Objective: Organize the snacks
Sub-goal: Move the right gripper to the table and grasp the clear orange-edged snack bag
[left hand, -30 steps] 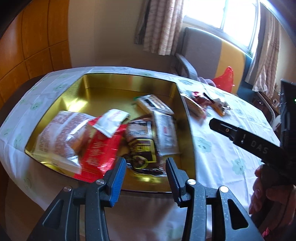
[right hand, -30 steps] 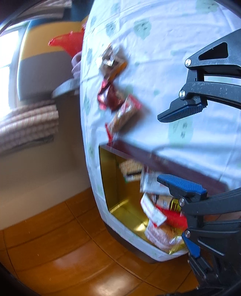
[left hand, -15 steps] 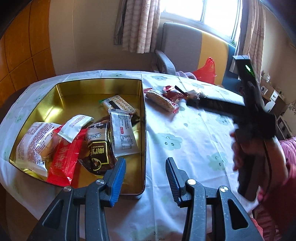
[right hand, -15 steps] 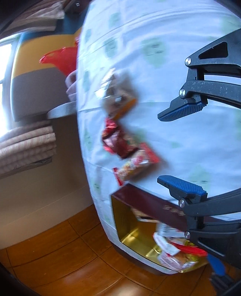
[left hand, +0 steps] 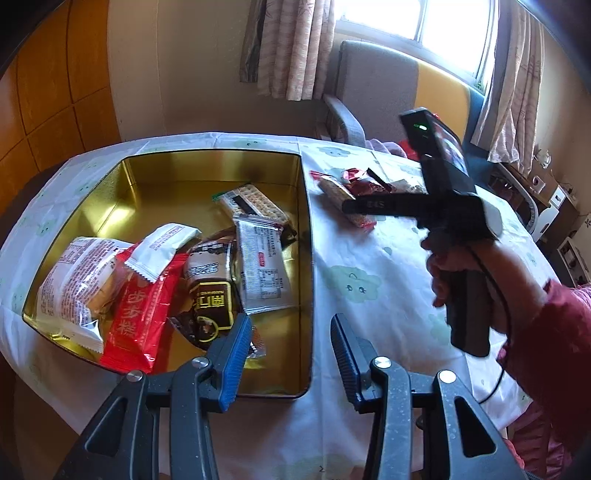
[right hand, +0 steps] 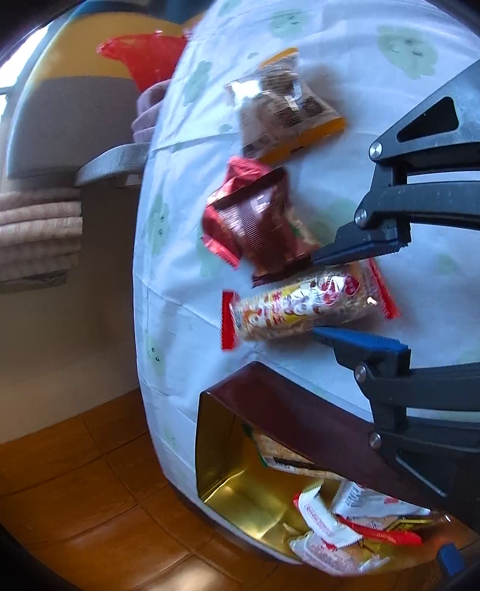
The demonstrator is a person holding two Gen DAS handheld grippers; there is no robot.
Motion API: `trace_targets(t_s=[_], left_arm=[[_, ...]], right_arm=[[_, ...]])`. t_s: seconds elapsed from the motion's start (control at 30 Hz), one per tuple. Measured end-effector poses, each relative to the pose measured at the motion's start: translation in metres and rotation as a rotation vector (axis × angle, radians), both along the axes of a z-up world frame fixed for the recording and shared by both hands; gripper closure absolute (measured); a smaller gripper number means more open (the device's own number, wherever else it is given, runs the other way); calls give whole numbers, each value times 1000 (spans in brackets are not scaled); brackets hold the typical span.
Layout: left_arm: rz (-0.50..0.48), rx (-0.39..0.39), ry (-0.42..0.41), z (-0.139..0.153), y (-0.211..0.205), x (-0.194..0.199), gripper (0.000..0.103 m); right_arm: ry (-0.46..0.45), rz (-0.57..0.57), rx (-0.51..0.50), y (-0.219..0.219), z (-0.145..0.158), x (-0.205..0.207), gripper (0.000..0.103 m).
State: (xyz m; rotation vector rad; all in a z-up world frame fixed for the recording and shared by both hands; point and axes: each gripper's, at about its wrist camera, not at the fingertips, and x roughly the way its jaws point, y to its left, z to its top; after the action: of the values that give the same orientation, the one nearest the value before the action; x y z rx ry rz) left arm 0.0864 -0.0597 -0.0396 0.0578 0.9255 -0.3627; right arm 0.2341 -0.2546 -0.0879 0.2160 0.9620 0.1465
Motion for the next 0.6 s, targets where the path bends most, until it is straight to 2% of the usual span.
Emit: trace_targets(t_s=[0.23, 0.3, 0.4, 0.5, 0.6], left_arm=[[-63, 10, -17, 4, -32, -3, 58], [-86, 11, -16, 4, -43, -2, 58], [-114, 20, -17, 4, -61, 1, 58], [-137, 26, -22, 4, -79, 2, 58], [-148, 27, -15, 2, -94, 7, 58]], right_arm=[[26, -73, 155, -25, -5, -68, 71], [26, -83, 213, -31, -6, -88, 68], [-9, -104, 268, -48, -3, -111, 54], [-93, -231, 279, -82, 11, -115, 43], [-87, -344, 285, -115, 18, -89, 40]])
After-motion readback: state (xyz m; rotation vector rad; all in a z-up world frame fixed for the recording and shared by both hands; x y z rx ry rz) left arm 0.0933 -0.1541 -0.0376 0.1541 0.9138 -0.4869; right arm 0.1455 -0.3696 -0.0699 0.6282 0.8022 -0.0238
